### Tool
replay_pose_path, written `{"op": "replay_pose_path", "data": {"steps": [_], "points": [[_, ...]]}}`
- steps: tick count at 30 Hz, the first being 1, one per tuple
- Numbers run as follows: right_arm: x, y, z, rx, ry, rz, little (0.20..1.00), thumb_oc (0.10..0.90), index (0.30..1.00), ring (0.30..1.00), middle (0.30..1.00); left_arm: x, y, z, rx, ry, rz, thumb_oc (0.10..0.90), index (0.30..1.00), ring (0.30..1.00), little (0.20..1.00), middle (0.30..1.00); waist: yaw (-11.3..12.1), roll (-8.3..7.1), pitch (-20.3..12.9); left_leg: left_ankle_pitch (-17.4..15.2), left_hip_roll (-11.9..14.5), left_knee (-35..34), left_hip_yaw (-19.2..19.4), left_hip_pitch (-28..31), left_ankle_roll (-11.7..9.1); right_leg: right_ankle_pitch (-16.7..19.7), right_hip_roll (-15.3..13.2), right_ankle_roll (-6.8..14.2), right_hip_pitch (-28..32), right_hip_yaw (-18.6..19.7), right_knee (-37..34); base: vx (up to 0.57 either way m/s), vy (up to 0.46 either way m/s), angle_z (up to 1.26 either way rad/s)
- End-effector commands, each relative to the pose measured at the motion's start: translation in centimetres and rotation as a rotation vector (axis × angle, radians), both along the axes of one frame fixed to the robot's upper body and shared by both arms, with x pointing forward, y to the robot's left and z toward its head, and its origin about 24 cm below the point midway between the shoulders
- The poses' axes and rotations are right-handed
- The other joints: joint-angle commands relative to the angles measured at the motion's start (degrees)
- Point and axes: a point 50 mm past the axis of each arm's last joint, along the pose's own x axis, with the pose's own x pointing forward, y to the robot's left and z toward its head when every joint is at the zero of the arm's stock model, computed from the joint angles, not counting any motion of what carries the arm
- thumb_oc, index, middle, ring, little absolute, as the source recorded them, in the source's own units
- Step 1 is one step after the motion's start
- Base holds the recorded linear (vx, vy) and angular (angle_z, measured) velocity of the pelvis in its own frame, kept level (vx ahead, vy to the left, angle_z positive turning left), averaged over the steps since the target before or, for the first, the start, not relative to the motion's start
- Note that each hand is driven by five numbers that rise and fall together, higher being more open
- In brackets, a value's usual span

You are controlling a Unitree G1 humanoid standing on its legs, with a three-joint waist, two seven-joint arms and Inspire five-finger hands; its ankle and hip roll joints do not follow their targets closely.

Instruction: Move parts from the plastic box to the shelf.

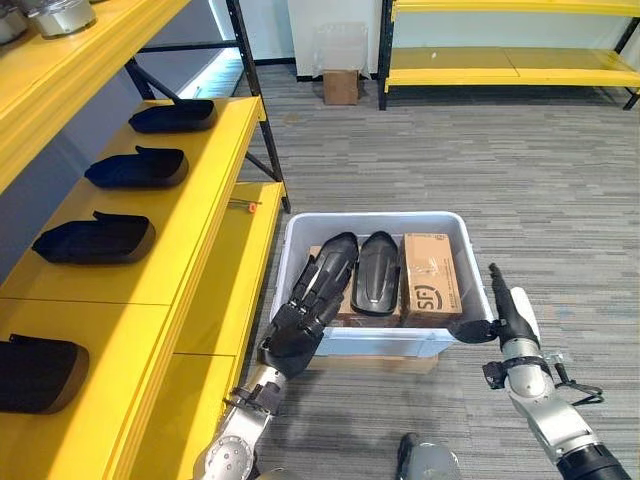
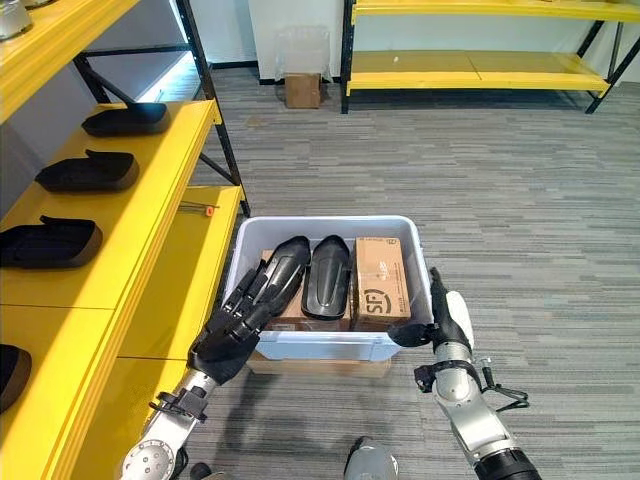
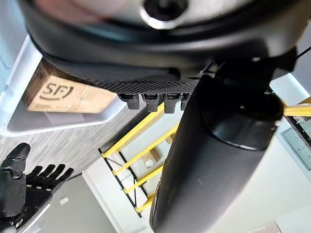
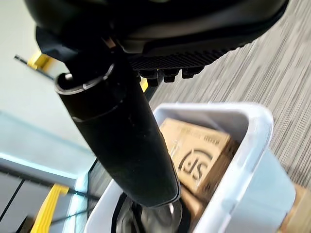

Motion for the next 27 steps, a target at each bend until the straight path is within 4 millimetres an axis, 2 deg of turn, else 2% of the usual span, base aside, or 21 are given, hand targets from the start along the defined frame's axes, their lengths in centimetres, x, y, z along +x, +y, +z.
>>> {"op": "replay_pose_path", "data": {"steps": [1,2,4,8,10,11,12,13,15,16,17,18,19,21,22,27], "points": [[3.0,3.1,5.7,0.061,-0.308,0.123,1.0,0.9,1.0,1.0,1.0,1.2,0.7,5.1,0.036,-0.265,0.012,0.9,1.0,1.0,1.0,1.0,0.37,-3.2,-2.39,-11.86,-3.37,3.81,-5.65,-2.22,-2.79,-3.84,2.15,0.27,5.92,4.93,-3.87,0.08,-0.012,-0.24],[3.1,3.4,6.0,0.042,-0.323,0.132,1.0,0.9,1.0,1.0,1.0,1.3,0.3,5.2,0.043,-0.252,-0.006,0.9,1.0,1.0,1.0,1.0,0.27,-2.84,-2.07,-11.54,-3.41,5.27,-6.24,-3.02,-2.72,-4.75,2.33,-0.29,5.7,4.98,-2.28,0.07,0.002,-0.54],[3.2,3.7,6.2,0.044,-0.332,0.146,1.0,0.9,1.0,1.0,1.0,1.6,0.3,4.9,0.053,-0.224,0.003,0.9,1.0,1.0,1.0,1.0,-0.13,-2.68,-1.7,-13.5,-4.44,6.42,-6.15,-3.18,-2.23,-5.71,2.22,-0.52,5.67,4.93,-0.52,0.07,-0.003,-0.44],[3.0,4.1,6.5,0.021,-0.353,0.192,1.0,0.9,1.0,1.0,1.0,2.0,0.6,4.5,0.106,-0.166,0.052,0.9,1.0,1.0,1.0,1.0,-0.47,-2.58,-1.57,-15.38,-6.23,7.66,-6.19,-3.19,-1.64,-6.15,1.66,-0.54,5.75,4.83,0.35,0.04,-0.029,0.11],[3.1,4.1,6.6,0.012,-0.351,0.203,1.0,0.9,1.0,1.0,1.0,2.0,0.9,3.9,0.133,-0.128,0.065,0.9,1.0,1.0,1.0,1.0,-0.65,-2.55,-1.67,-16.05,-7.13,8.26,-4.83,-2.92,-1.38,-6.18,1.4,-0.64,6.65,4.03,-0.12,0.03,-0.079,0.08],[3.0,4.0,6.5,0.013,-0.35,0.203,1.0,0.9,1.0,1.0,1.0,2.0,0.8,3.7,0.169,-0.128,0.045,0.9,1.0,1.0,1.0,1.0,-0.92,-2.5,-1.65,-15.73,-7.3,8.56,-2.92,-2.94,-1.31,-5.96,1.32,-0.79,7.5,2.87,-0.93,0.03,-0.099,0.16],[2.8,3.7,6.5,0.013,-0.351,0.193,1.0,0.9,1.0,1.0,1.0,2.0,0.7,3.7,0.182,-0.139,0.024,0.9,1.0,1.0,1.0,1.0,-1.32,-2.41,-1.57,-14.58,-7.12,9.13,-0.08,-3.34,-1.58,-5.49,1.12,-0.86,8.6,1.26,-2.27,0.06,-0.134,0.36],[2.2,3.0,6.2,0.001,-0.344,0.164,1.0,0.9,1.0,1.0,1.0,1.9,0.3,3.6,0.16,-0.138,-0.03,0.9,1.0,1.0,1.0,1.0,-2.24,-2.01,-0.97,-8.8,-4.84,10.69,5.73,-5.72,-3.12,-4.65,1.34,-1.13,11.36,-2.02,-5.45,0.07,-0.114,0.72],[1.8,2.8,6.1,-0.019,-0.339,0.158,1.0,0.9,1.0,1.0,1.0,2.0,-0.1,3.4,0.157,-0.131,-0.058,0.9,1.0,1.0,1.0,1.0,-3.82,-1.65,-0.25,-4.15,-2.59,11.08,11.24,-8.66,-5.18,-3.87,1.56,-1.06,14.01,-4.75,-8.61,0.15,-0.009,1.89],[1.7,3.1,6.0,-0.011,-0.333,0.156,1.0,0.9,1.0,1.0,1.0,2.1,-0.1,3.5,0.154,-0.128,-0.056,0.9,1.0,1.0,1.0,1.0,-3.87,-1.09,0.08,-3.43,-3.41,8.38,11.22,-10.04,-5.44,-5.08,1.11,-0.72,13.89,-5.3,-7.13,0.19,0.138,1.91],[1.7,3.4,5.5,0.014,-0.319,0.159,1.0,0.9,1.0,1.0,1.0,1.9,0.0,3.2,0.161,-0.112,-0.037,0.9,1.0,1.0,1.0,1.0,-2.96,-0.71,0.34,-2.56,-4.32,6.38,8.58,-10.74,-5.43,-6.1,0.85,-0.62,13.58,-4.79,-5.6,0.18,0.239,1.3],[1.7,4.2,5.2,0.045,-0.305,0.196,1.0,0.9,1.0,1.0,1.0,1.6,0.5,2.9,0.164,-0.101,0.007,0.9,1.0,1.0,1.0,1.0,-1.15,0.04,0.44,-4.39,-6.45,3.93,3.52,-10.42,-3.51,-5.2,1.14,-0.69,12.83,-2.87,-5.34,0.19,0.224,0.78],[1.5,4.6,5.3,0.064,-0.314,0.228,1.0,0.9,1.0,1.0,1.0,1.1,1.0,2.9,0.156,-0.111,0.028,0.9,1.0,1.0,1.0,1.0,-0.47,-0.2,0.23,-6.74,-7.8,2.86,1.25,-9.03,-2.85,-4.85,0.96,-0.26,12.76,-1.55,-5.85,0.18,0.183,-0.69],[1.1,4.9,5.7,0.08,-0.334,0.248,1.0,0.9,1.0,1.0,1.0,0.8,1.9,2.4,0.189,-0.098,0.045,0.9,1.0,1.0,1.0,1.0,-0.05,-0.81,-0.72,-11.93,-9.63,1.0,2.05,-6.43,-1.75,-3.86,-0.01,0.61,12.36,-1.96,-7.01,0.25,0.138,-2.01],[1.2,4.9,5.4,0.094,-0.32,0.239,1.0,0.9,1.0,1.0,1.0,0.9,2.2,2.2,0.198,-0.099,0.054,0.9,1.0,1.0,1.0,1.0,0.09,-1.15,-1.02,-12.86,-10.33,1.12,2.12,-6.11,-1.42,-3.73,-0.17,0.8,12.41,-2.14,-7.41,0.24,0.089,-1.31],[1.0,4.8,4.8,0.252,-0.282,0.231,1.0,0.9,1.0,1.0,1.0,0.7,2.7,2.6,0.211,-0.142,0.044,0.9,1.0,1.0,1.0,1.0,0.51,-1.98,-1.11,-13.0,-10.84,0.2,2.38,-6.24,-1.26,-2.02,-0.05,1.37,12.02,-2.49,-10.24,0.06,-0.036,-0.18]]}}
